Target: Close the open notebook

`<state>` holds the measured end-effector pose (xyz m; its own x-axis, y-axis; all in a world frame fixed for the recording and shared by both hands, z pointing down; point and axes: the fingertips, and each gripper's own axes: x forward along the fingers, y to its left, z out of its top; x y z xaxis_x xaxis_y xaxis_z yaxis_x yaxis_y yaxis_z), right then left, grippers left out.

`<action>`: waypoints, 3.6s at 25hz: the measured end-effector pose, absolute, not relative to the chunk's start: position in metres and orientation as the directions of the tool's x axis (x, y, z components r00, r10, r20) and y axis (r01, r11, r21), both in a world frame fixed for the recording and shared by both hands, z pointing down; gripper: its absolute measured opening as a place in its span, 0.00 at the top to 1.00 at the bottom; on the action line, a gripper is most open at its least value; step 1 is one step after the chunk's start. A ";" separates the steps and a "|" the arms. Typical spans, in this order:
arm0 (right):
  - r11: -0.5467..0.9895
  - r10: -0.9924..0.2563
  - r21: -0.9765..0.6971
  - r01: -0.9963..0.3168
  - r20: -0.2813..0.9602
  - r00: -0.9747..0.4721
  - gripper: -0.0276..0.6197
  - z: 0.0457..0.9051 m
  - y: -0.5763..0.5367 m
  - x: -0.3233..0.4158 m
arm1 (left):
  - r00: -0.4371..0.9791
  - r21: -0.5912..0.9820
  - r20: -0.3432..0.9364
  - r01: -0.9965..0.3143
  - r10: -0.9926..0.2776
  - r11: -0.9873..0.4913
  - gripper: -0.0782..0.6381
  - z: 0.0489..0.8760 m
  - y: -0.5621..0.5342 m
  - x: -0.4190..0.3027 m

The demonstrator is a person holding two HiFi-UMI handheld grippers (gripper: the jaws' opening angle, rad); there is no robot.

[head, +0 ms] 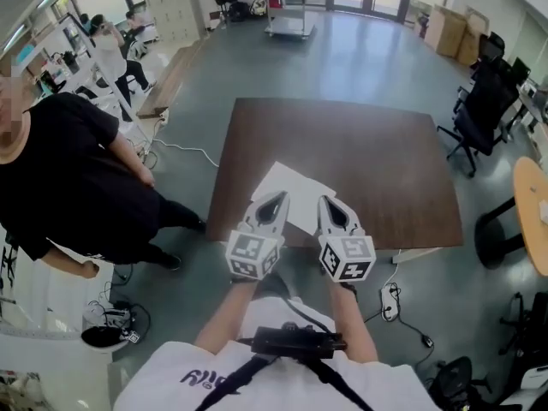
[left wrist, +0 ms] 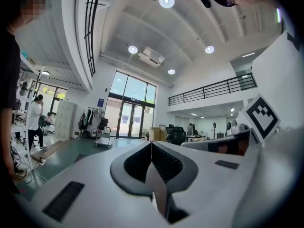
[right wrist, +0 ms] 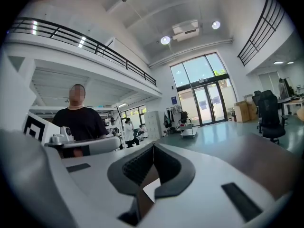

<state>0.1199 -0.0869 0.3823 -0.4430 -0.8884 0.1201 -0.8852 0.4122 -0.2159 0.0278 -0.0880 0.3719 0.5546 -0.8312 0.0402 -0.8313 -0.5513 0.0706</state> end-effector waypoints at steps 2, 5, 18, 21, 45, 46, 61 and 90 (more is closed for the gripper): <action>0.430 -0.878 -0.220 -0.875 0.125 -0.463 0.95 0.387 -0.094 0.113 | 0.545 0.073 0.057 -0.838 -0.837 -0.541 0.88 0.378 -0.096 0.022; 0.433 -0.872 -0.223 -0.873 0.141 -0.468 0.95 0.397 -0.106 0.111 | 0.549 0.074 0.076 -0.835 -0.832 -0.545 0.88 0.390 -0.106 0.018; 0.408 -0.843 -0.301 -0.862 0.238 -0.482 0.95 0.460 -0.160 0.097 | 0.523 0.131 0.261 -0.852 -0.811 -0.507 0.88 0.477 -0.166 -0.036; 0.400 -0.835 -0.306 -0.864 0.267 -0.481 0.95 0.472 -0.170 0.095 | 0.520 0.152 0.313 -0.853 -0.795 -0.499 0.88 0.501 -0.182 -0.045; 0.356 -0.725 -0.363 -0.861 0.475 -0.499 0.95 0.568 -0.230 0.060 | 0.474 0.288 0.720 -0.868 -0.506 -0.403 0.58 0.736 -0.245 -0.109; 0.354 -0.722 -0.364 -0.862 0.479 -0.499 0.95 0.571 -0.230 0.060 | 0.471 0.289 0.728 -0.870 -0.497 -0.401 0.58 0.744 -0.246 -0.108; 0.307 -0.731 -0.360 -0.881 0.504 -0.461 0.95 0.584 -0.228 0.078 | 0.351 0.170 0.772 -0.917 -0.530 -0.360 0.60 0.778 -0.258 -0.116; 0.248 -0.819 -0.369 -0.896 0.414 -0.397 0.95 0.543 -0.187 0.127 | 0.471 0.172 0.627 -0.861 -0.621 -0.479 0.84 0.658 -0.209 -0.046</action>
